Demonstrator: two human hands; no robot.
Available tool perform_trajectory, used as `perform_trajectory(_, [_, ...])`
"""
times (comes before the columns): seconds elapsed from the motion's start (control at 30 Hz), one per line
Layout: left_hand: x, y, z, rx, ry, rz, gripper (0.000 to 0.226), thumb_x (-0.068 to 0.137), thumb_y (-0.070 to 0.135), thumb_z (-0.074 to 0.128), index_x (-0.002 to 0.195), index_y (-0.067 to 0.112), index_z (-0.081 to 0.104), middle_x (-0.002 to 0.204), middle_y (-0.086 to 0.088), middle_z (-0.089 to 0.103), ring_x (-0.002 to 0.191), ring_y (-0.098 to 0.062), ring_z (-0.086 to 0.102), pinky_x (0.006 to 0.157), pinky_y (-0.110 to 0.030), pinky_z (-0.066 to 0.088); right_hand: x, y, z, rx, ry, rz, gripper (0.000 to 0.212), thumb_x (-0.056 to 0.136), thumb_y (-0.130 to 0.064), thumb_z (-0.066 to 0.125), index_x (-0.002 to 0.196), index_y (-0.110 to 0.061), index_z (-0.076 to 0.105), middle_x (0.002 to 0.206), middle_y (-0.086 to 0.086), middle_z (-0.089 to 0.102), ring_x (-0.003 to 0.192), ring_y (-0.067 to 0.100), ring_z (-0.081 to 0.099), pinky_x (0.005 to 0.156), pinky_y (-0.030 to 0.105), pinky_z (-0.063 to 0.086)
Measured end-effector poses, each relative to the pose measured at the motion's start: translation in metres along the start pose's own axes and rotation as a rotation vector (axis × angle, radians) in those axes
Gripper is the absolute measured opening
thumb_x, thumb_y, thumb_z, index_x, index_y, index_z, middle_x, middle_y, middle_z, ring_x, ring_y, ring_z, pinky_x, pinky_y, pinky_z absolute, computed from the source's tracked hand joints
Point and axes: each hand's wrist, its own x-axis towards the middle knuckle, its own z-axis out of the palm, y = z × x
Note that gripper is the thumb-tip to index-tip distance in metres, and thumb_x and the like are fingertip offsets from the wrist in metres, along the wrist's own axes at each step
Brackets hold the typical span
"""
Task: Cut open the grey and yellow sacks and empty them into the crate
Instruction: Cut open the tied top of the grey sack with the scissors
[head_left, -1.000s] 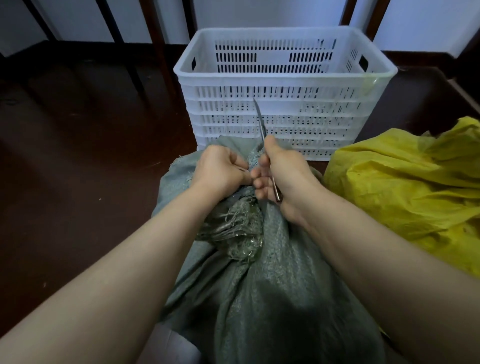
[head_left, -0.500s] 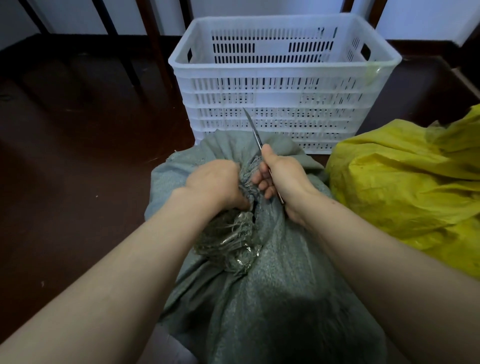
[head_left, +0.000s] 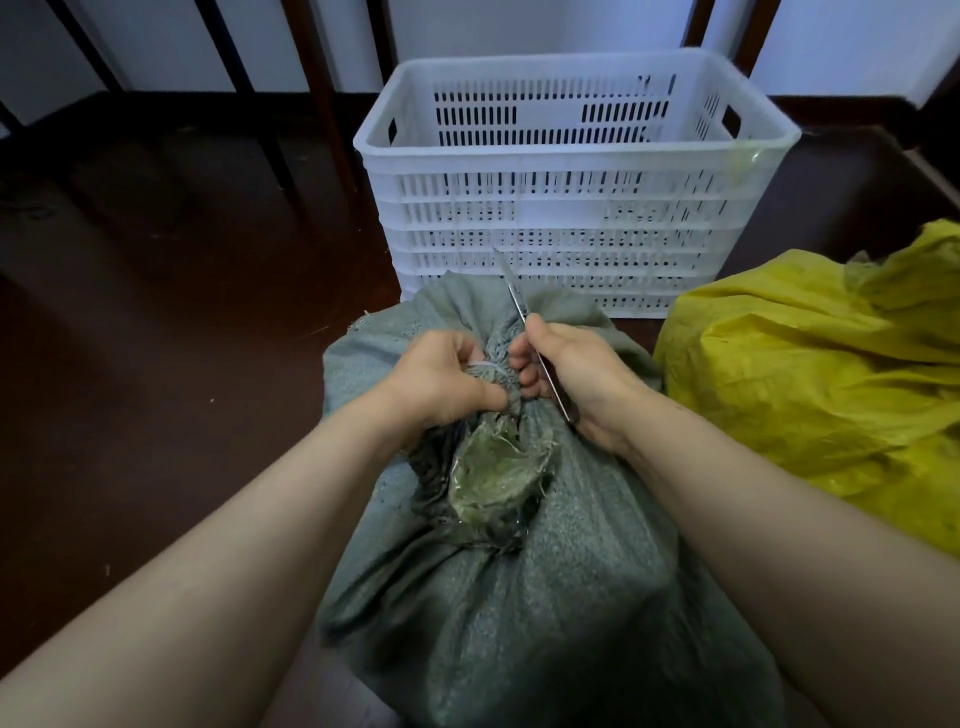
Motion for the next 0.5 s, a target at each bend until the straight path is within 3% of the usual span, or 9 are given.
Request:
perform_trajectory(0.1, [0.001,0.003,-0.006,-0.112,-0.007,-0.011,0.033,0.065,0.001,0.082,0.066,0.015,0.051,0.06,-0.003,0.055,0.052,-0.015,0.052,0.056,-0.026,0.045,-0.012,-0.011,-0.004,-0.043,0.004,-0.058,0.033,0.101,-0.026,0.043,0.079,-0.008,0.059,0.062,0.002,0.051,0.046,0.009,0.043,0.038,0.018,0.037])
perform_trajectory(0.2, [0.001,0.01,-0.012,-0.182,-0.025,0.001,0.034,0.068,0.001,0.081,0.067,0.015,0.05,0.047,0.003,0.05,0.031,-0.002,0.042,0.036,-0.011,0.033,-0.028,-0.022,-0.004,-0.078,-0.01,-0.047,0.027,0.1,-0.022,0.044,0.087,-0.006,0.06,0.055,0.0,0.046,0.034,0.005,0.031,0.032,0.015,0.023])
perform_trajectory(0.27, [0.001,0.011,-0.015,-0.221,-0.029,-0.002,0.035,0.066,0.002,0.083,0.069,0.013,0.051,0.038,0.009,0.048,0.026,0.0,0.039,0.032,-0.009,0.027,-0.039,-0.025,-0.001,-0.084,-0.012,-0.014,0.022,0.1,-0.017,0.042,0.089,-0.008,0.06,0.052,-0.002,0.046,0.034,0.005,0.03,0.032,0.014,0.02])
perform_trajectory(0.37, [0.002,0.011,-0.02,-0.28,-0.038,-0.014,0.033,0.064,0.008,0.084,0.07,0.012,0.052,0.037,0.008,0.05,0.029,-0.004,0.041,0.034,-0.01,0.029,-0.048,-0.023,0.0,-0.127,-0.023,0.005,0.024,0.1,-0.012,0.04,0.086,-0.01,0.059,0.047,-0.001,0.045,0.036,0.011,0.032,0.034,0.018,0.022])
perform_trajectory(0.5, [0.0,0.008,-0.023,-0.248,-0.04,0.037,0.026,0.067,0.005,0.081,0.064,0.013,0.057,0.048,0.008,0.058,0.049,-0.009,0.053,0.052,-0.019,0.043,-0.056,-0.019,-0.002,-0.457,-0.016,-0.077,0.025,0.1,-0.02,0.039,0.087,-0.012,0.058,0.042,-0.004,0.052,0.032,0.009,0.043,0.034,0.02,0.035])
